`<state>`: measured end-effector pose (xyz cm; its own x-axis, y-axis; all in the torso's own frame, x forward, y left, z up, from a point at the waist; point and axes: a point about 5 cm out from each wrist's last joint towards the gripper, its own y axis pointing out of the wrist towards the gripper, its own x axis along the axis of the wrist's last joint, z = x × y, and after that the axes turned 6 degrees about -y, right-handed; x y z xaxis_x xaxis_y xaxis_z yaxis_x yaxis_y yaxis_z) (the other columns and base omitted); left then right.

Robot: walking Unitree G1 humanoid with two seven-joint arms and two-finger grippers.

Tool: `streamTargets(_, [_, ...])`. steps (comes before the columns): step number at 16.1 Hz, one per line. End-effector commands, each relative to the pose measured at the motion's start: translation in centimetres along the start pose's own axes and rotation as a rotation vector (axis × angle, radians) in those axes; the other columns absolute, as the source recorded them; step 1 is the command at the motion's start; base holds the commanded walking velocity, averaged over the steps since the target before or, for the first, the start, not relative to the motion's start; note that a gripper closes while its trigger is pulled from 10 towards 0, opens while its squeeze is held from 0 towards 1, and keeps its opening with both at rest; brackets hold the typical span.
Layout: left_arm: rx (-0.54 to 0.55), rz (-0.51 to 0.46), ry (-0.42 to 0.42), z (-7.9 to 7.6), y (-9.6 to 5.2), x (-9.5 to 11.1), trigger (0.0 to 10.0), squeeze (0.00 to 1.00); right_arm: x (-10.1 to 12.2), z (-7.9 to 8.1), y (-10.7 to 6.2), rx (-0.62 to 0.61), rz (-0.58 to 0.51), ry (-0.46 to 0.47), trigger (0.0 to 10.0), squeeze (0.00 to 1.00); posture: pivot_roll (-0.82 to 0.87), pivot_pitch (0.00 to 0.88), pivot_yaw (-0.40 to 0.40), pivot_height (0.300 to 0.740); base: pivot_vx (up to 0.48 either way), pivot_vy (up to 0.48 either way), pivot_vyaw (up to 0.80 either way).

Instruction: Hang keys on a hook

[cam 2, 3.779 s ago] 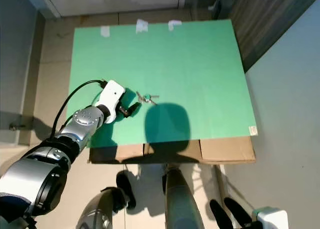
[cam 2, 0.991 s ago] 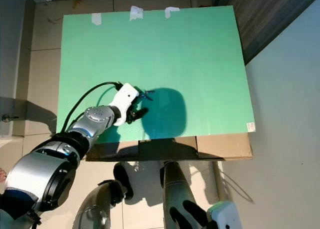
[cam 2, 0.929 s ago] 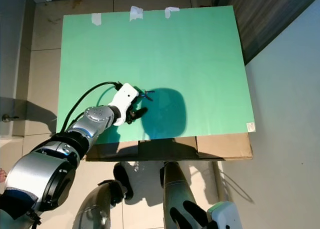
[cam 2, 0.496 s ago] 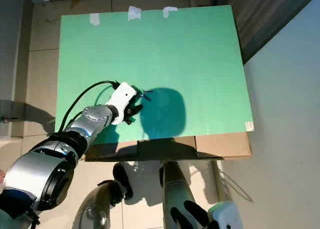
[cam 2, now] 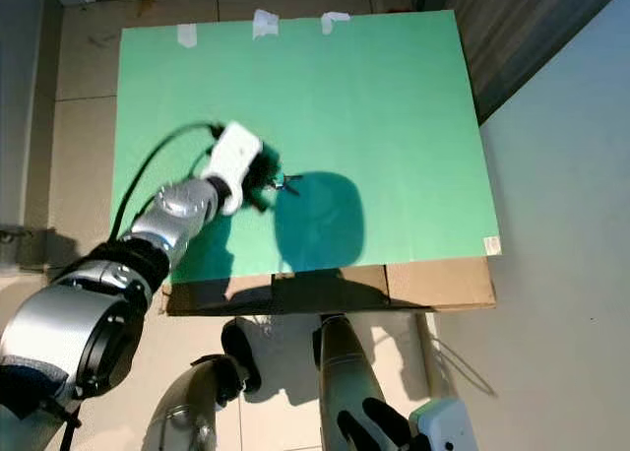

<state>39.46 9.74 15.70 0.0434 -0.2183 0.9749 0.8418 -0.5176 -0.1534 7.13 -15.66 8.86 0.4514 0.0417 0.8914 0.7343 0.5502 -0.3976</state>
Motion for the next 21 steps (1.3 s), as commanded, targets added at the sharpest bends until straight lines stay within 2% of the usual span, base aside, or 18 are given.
streamTargets(1, [-0.006,-0.061,-0.019,-0.2,0.0,0.6,0.0,0.00,-0.9,0.0,-0.2,0.002,0.040,0.033,10.0,0.00,-0.58,0.468,0.011,0.740,0.000,0.000,0.00])
streamTargets(2, [-0.024,-0.121,-0.011,-0.3,0.1,1.5,0.0,0.00,-0.9,-0.1,-0.1,0.004,0.041,0.033,10.0,0.00,-0.57,0.469,0.011,0.740,0.000,0.000,0.00])
streamTargets(4, [-0.026,-0.137,0.010,-0.3,0.1,1.8,0.0,0.00,-1.0,-0.1,-0.1,0.006,0.042,0.033,10.0,0.00,-0.57,0.469,0.010,0.740,0.000,0.000,0.00])
streamTargets(5, [-0.009,-0.116,0.039,-0.1,0.0,1.4,1.0,0.00,-1.1,-0.1,-0.1,0.010,0.044,0.033,10.0,0.00,-0.56,0.472,0.009,0.740,0.000,0.000,0.00])
streamTargets(6, [-0.002,-0.091,0.050,0.0,-0.1,0.9,10.0,0.00,-1.1,0.0,-0.1,0.018,0.047,0.031,10.0,0.00,-0.57,0.476,0.005,0.740,0.000,0.000,0.00])
streamTargets(8, [-0.012,-0.063,0.064,-0.1,-0.2,0.4,10.0,0.00,-1.1,0.1,-0.4,0.019,0.053,0.031,10.0,0.00,-0.58,0.480,0.002,0.740,0.000,0.000,0.00])
streamTargets(9, [-0.013,0.019,0.092,-0.3,-0.2,-0.9,10.0,0.00,-1.2,0.3,-0.8,0.017,0.061,0.034,10.0,0.00,-0.58,0.491,0.002,0.740,0.000,0.000,0.00])
streamTargets(10, [-0.009,0.050,0.095,-0.4,-0.3,-1.5,10.0,0.00,-1.2,0.4,-0.9,0.016,0.062,0.036,10.0,0.00,-0.58,0.491,0.002,0.740,0.000,0.000,0.00])
streamTargets(13, [0.047,0.179,-0.005,-0.4,-1.2,-4.8,10.0,0.00,-1.1,1.0,-1.8,0.011,0.079,0.046,10.0,0.00,-0.61,0.523,0.000,0.740,0.000,0.000,0.00])
streamTargets(18, [0.160,0.266,-0.033,0.1,-2.0,-6.6,10.0,0.00,-1.3,1.1,-2.5,0.001,0.098,0.060,10.0,0.00,-0.61,0.530,-0.005,0.740,0.000,0.000,0.00])
streamTargets(21, [0.113,0.239,-0.105,-1.0,-1.6,-6.6,10.0,0.00,-1.5,0.8,-2.5,0.006,0.105,0.057,10.0,0.00,-0.59,0.518,-0.005,0.740,0.000,0.000,0.00])
